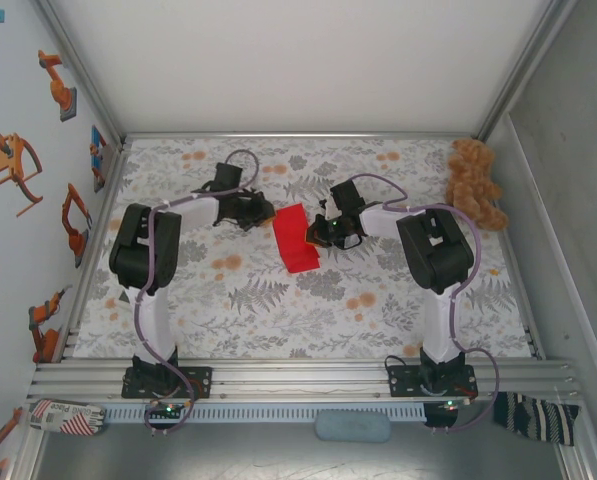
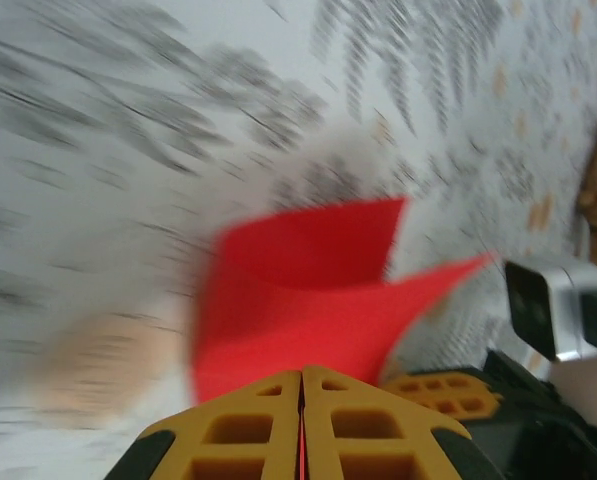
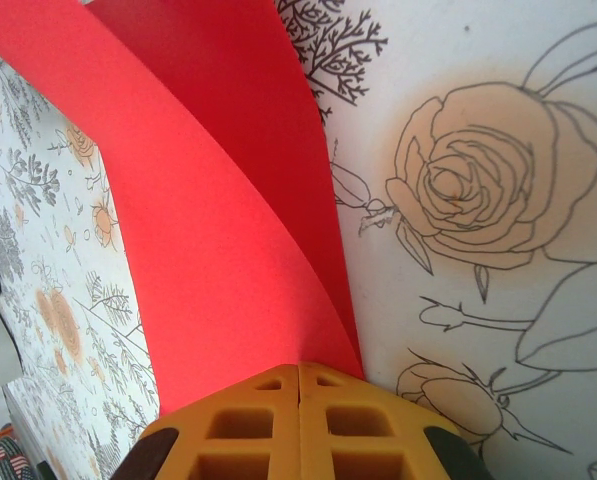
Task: Fold a paper plane with a square sheet of paper (pick it up from the middle)
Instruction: First fold the square sheet of paper in half at the center of the table.
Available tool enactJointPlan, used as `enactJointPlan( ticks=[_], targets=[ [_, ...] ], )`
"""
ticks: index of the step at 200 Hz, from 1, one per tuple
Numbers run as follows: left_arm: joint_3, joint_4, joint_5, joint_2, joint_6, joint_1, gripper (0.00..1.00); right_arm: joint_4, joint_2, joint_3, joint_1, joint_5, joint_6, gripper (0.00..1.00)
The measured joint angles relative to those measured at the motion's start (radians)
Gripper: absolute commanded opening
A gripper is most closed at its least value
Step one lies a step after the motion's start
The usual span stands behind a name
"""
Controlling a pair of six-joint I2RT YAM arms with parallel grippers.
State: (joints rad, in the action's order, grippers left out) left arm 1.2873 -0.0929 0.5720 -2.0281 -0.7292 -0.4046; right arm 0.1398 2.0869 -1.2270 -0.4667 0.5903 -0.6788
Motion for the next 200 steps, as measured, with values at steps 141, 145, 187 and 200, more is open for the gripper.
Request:
enactJointPlan(
  ticks=[141,145,187,200],
  targets=[
    [0.172,-0.086,-0.005,-0.178,-0.002,0.04,0.1,-0.029,0.008,0.002,0.001,0.001,0.0,0.0],
    [0.188,-0.094,-0.003,-0.187,0.003,0.048,0.1,-0.032,0.009,0.002,0.001,0.001,0.0,0.0],
    [0.312,-0.177,-0.04,-0.242,0.064,0.113,0.12,-0.042,0.009,0.003,0.001,0.001,-0.004,0.0],
    [0.328,-0.196,-0.06,-0.242,0.074,0.13,0.12,-0.044,0.009,0.004,0.001,0.002,-0.01,0.0]
  ],
)
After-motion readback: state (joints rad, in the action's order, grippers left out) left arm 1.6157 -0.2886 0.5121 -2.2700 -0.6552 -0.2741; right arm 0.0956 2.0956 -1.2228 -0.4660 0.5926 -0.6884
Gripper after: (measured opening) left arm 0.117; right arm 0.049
